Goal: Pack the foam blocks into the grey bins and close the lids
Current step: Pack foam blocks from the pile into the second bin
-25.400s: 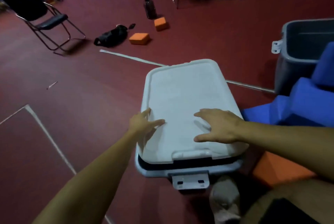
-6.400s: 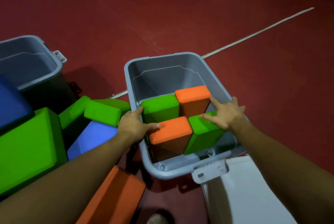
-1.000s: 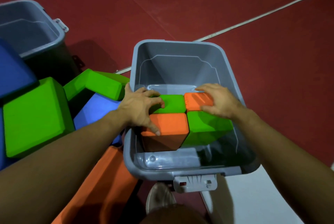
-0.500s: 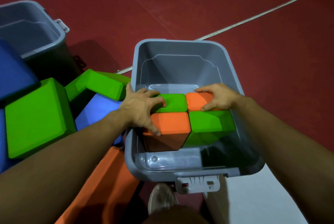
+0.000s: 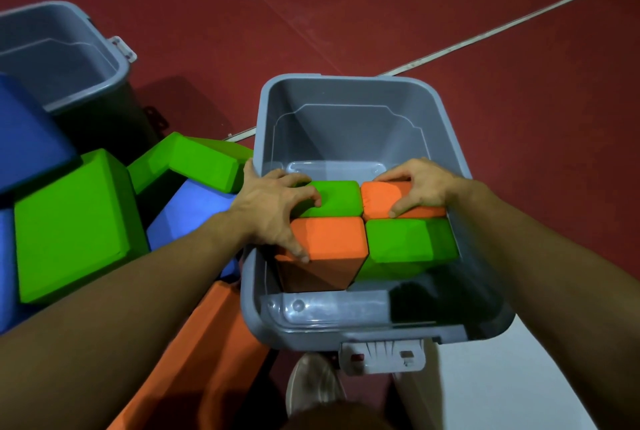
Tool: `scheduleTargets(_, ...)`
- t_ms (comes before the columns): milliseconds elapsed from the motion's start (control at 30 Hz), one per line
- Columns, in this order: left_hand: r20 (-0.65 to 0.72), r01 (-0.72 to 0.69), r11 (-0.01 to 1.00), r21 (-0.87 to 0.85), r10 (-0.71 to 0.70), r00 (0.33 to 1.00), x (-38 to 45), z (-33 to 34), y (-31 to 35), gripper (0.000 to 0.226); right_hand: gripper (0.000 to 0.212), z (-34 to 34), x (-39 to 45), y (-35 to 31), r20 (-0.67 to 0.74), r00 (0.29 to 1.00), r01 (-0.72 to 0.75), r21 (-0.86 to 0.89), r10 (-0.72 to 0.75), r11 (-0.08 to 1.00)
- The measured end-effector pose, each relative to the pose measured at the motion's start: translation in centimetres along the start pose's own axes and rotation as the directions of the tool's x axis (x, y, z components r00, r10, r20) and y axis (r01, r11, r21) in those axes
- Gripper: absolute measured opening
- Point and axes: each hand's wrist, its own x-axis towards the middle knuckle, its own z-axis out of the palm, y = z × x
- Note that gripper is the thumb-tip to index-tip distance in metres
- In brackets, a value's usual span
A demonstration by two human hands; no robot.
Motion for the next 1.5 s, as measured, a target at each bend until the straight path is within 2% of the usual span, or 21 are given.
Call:
scheduleTargets(233, -0.001, -0.007, 1.000, 0.005, 0.007, 1.000, 0.1, 0.1, -0.2, 0.111, 0.080, -0.1, 0.4, -0.2, 0.014, 1.000, -0.003, 0.012, 0.003, 1.000)
scheduleTargets(367, 0.007, -0.002, 1.000, 0.000, 0.002, 1.000, 0.0, -0.1, -0.1, 0.111, 0.070, -0.3, 0.6, -0.2, 0.018, 1.000, 0.005, 0.041, -0.005, 0.999)
scheduleTargets(500, 0.005, -0.006, 1.000, -0.001, 0.006, 1.000, 0.1, -0.1, 0.0, 0.115, 0.073, 0.1, 0.2, -0.1, 0.026, 1.000, -0.007, 0.058, 0.006, 0.998)
scheduleTargets(633, 0.010, 0.003, 1.000, 0.013, -0.003, 1.000, 0.2, 0.1, 0.0, 0.129, 0.083, 0.1, -0.7, 0.1, 0.024, 1.000, 0.003, -0.013, -0.002, 1.000)
scheduleTargets(700, 0.004, 0.012, 1.000, 0.008, -0.012, 1.000, 0.2, 0.1, 0.0, 0.127, 0.089, 0.1, -1.6, -0.2, -0.041, 0.995, 0.091, -0.053, -0.093, 0.994)
scheduleTargets(767, -0.001, 0.018, 1.000, 0.005, -0.018, 1.000, 0.3, 0.1, -0.1, 0.123, 0.104, 0.9, -2.5, -0.4, -0.065, 0.980, 0.181, -0.090, -0.187, 0.979)
scheduleTargets(833, -0.003, 0.022, 1.000, 0.012, -0.022, 1.000, 0.4, 0.2, -0.1, 0.121, 0.118, 1.9, -3.0, -0.5, -0.048, 0.974, 0.212, -0.158, -0.222, 0.964)
scheduleTargets(900, 0.004, 0.032, 0.999, 0.008, -0.032, 0.999, 0.5, 0.2, -0.1, 0.120, 0.123, 2.9, -3.0, -0.2, -0.094, 0.968, 0.215, -0.182, -0.235, 0.959)
scheduleTargets(1100, 0.008, 0.035, 0.999, 0.018, -0.035, 0.999, 0.7, 0.2, 0.2, 0.116, 0.125, 2.9, -3.0, -0.7, -0.130, 0.978, 0.146, -0.131, -0.163, 0.981)
scheduleTargets(1233, 0.001, 0.031, 0.998, 0.054, -0.031, 1.000, 0.2, 0.0, 0.5, 0.118, 0.113, 2.1, -3.0, -2.3, -0.068, 0.992, 0.089, -0.181, -0.102, 0.980)
scheduleTargets(1300, -0.096, 0.061, 0.998, -0.025, -0.063, 0.993, -0.5, 0.3, 0.4, 0.115, 0.106, 1.4, -2.5, -4.1, -0.065, 0.994, 0.070, -0.246, -0.089, 0.967)
scheduleTargets(1400, -0.371, 0.054, 0.927, -0.371, -0.201, 0.907, -2.0, 0.8, -1.4, 0.090, 0.103, 0.4, -0.5, -8.6, -0.123, 0.982, 0.110, -0.260, -0.146, 0.959)
scheduleTargets(1467, -0.527, 0.017, 0.929, -0.369, -0.224, 0.820, -3.8, 1.1, -3.7, 0.078, 0.096, 0.0, 1.1, -12.7, -0.130, 0.966, 0.178, -0.297, -0.224, 0.938)
scheduleTargets(1500, -0.560, 0.036, 0.938, -0.346, -0.237, 0.794, -5.0, 1.1, -5.1, 0.074, 0.093, 0.0, 2.0, -15.0, -0.129, 0.954, 0.216, -0.328, -0.270, 0.920)
